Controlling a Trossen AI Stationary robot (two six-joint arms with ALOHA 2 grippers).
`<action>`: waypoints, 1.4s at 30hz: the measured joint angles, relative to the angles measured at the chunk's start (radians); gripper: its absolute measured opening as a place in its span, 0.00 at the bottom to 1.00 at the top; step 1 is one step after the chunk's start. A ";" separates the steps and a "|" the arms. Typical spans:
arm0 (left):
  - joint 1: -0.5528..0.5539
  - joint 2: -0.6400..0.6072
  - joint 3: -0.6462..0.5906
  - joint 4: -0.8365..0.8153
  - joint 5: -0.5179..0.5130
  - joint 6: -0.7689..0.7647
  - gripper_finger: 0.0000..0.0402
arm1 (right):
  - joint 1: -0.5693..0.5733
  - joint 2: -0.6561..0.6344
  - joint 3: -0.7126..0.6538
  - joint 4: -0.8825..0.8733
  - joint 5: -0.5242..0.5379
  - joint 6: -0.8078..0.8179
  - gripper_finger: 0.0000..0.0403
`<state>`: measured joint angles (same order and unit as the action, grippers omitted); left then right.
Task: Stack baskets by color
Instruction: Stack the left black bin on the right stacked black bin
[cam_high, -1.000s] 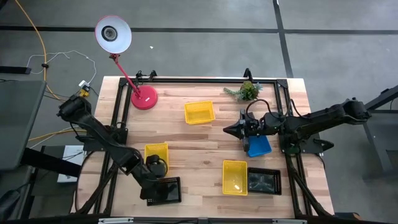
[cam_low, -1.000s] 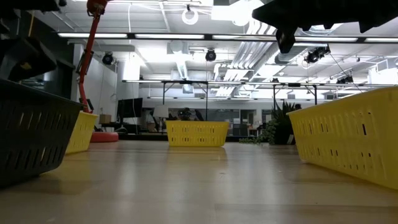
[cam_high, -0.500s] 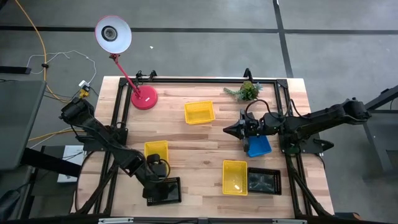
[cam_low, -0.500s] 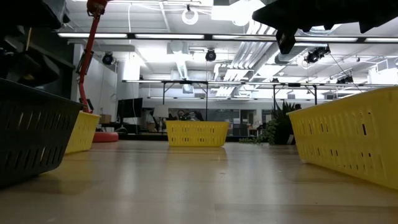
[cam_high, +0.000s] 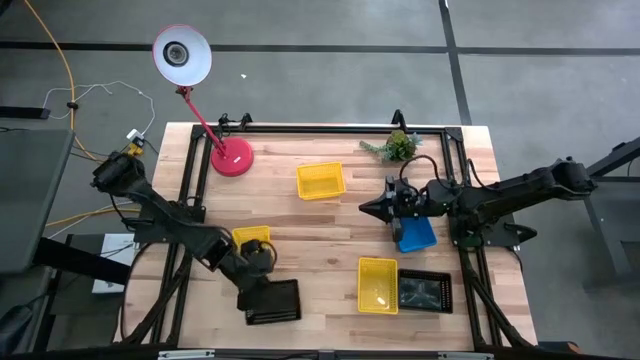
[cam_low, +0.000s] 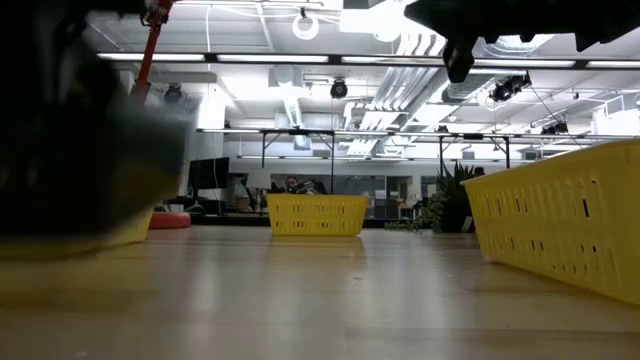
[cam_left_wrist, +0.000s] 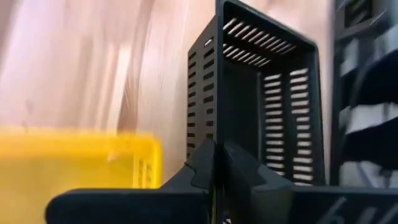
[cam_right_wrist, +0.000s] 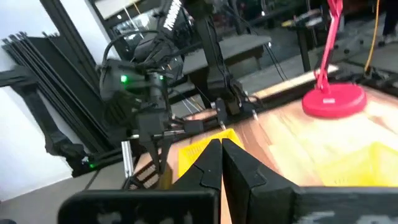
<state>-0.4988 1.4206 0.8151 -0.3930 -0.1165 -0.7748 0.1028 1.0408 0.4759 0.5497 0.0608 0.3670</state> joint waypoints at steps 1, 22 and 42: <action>0.012 -0.019 0.012 0.001 -0.006 0.016 0.01 | 0.000 0.000 0.000 0.013 0.000 -0.009 0.00; 0.482 -0.059 0.176 0.013 0.009 0.495 0.00 | 0.006 0.005 0.314 -0.343 -0.015 -0.008 0.00; 0.598 0.286 0.469 0.047 0.050 0.587 0.00 | 0.009 0.230 0.654 -1.268 0.048 0.392 0.40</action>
<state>0.0992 1.7069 1.2840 -0.3460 -0.0666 -0.1877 0.1116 1.2711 1.1301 -0.7186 0.1089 0.7594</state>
